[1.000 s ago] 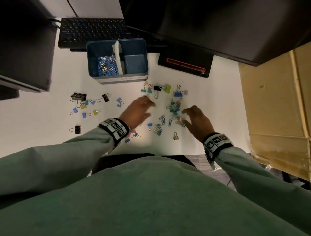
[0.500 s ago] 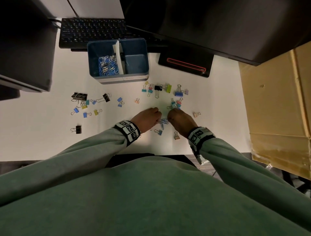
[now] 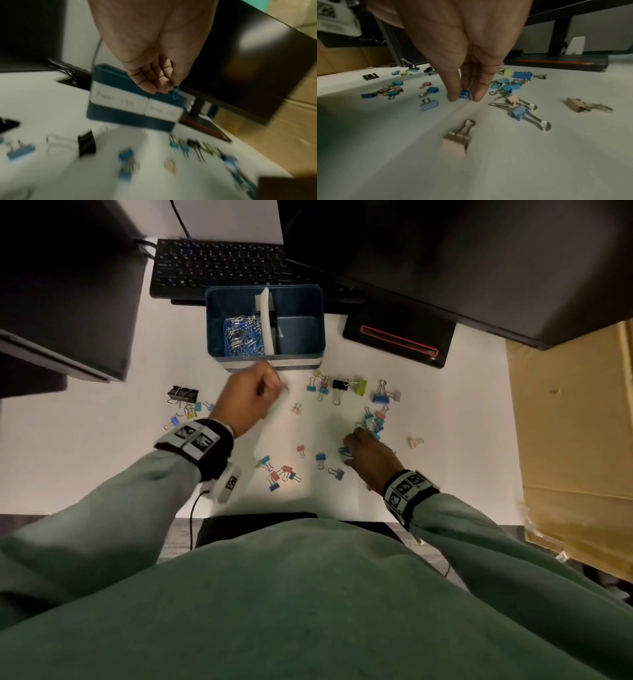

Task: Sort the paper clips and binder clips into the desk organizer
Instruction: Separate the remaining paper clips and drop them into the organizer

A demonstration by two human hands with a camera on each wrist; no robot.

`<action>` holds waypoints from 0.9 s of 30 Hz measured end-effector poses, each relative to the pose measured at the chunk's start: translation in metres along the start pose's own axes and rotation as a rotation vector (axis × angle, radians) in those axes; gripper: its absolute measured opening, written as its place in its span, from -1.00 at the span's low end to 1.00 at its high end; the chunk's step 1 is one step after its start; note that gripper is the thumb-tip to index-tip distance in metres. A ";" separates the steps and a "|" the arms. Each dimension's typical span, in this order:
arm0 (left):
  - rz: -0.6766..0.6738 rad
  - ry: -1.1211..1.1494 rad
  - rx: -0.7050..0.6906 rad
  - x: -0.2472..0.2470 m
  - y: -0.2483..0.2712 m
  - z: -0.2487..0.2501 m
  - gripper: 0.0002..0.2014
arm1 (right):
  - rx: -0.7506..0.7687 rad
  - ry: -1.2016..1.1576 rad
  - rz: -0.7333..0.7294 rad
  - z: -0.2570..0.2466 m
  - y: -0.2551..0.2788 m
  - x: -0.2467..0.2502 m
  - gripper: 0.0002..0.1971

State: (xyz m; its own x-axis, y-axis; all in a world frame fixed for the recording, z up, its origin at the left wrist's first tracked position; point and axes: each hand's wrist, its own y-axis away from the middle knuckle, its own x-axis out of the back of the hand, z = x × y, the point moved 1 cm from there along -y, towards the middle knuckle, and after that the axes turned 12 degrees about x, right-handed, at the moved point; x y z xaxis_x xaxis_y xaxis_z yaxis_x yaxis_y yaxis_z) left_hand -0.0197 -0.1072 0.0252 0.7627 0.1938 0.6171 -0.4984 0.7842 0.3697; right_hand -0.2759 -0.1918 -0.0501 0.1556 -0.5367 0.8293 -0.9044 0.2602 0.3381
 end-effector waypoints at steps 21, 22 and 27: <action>0.086 -0.149 0.020 -0.001 0.008 -0.040 -0.93 | 0.011 -0.441 0.397 -0.088 -0.180 0.136 -0.94; -0.042 -0.209 -0.014 -0.017 0.015 -0.039 -0.94 | 0.001 -0.407 0.365 -0.090 -0.195 0.138 -0.92; -0.438 -0.531 -0.215 -0.084 0.025 -0.038 -0.68 | 0.083 -0.285 0.346 -0.073 -0.175 0.128 -0.70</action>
State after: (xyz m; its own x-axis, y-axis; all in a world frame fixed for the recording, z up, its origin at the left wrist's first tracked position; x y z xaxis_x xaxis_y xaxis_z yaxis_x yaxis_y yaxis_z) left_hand -0.0810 -0.0816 -0.0438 0.5430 -0.4353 0.7181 -0.0583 0.8335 0.5494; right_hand -0.0690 -0.2468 0.0292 -0.2665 -0.6322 0.7275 -0.9145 0.4042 0.0163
